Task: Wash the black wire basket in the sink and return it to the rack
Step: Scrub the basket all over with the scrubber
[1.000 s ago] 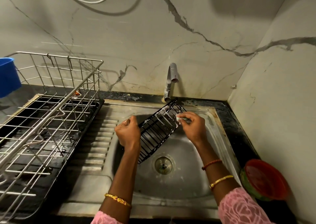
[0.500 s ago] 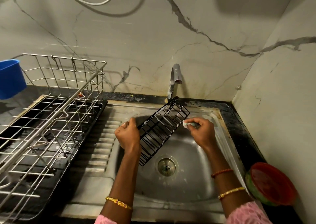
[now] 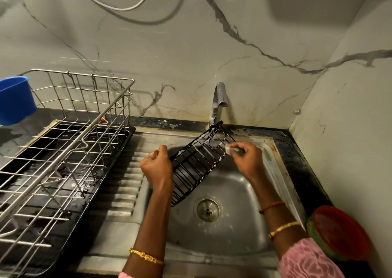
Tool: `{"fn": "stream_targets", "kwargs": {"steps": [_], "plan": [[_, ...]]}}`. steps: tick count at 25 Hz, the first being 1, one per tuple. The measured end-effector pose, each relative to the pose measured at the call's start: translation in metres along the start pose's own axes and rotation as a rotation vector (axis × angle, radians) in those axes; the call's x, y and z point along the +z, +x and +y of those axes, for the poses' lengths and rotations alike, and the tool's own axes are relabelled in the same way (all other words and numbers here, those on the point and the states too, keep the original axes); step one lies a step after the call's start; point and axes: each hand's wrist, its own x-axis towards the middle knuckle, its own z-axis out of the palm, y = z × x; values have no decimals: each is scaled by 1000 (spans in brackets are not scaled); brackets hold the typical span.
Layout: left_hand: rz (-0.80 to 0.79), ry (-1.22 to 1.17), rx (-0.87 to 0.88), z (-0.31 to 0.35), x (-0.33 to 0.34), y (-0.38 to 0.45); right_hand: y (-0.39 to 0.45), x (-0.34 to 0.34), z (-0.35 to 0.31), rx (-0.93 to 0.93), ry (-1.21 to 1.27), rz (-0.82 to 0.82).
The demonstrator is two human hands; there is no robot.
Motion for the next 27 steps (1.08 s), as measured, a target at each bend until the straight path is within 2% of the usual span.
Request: {"fn": "stream_targets", "kwargs": {"steps": [2,4,7,11,13,17,20,24,27], "plan": [[16,13,-7,0,-2,2,-11,-11,12,74,-30,-23],[7,15,13,1,-3,3,-3,-14,7,100,24,33],[-47,28,58,1,-3,1,32,-4,-20,76,134,54],[-30,-13,59,4,-3,-5,46,17,-40,-11,79,-21],[10,-21,50,6,-5,-4,34,17,-26,-20,56,-4],[59,-21,24,3,-13,7,-8,0,23,101,8,31],[27,-23,41,2,-15,14,7,-8,10,152,102,126],[-2,-43,43,3,-11,10,63,5,-38,42,130,7],[19,-64,8,1,-10,14,66,17,-36,49,68,-47]]}}
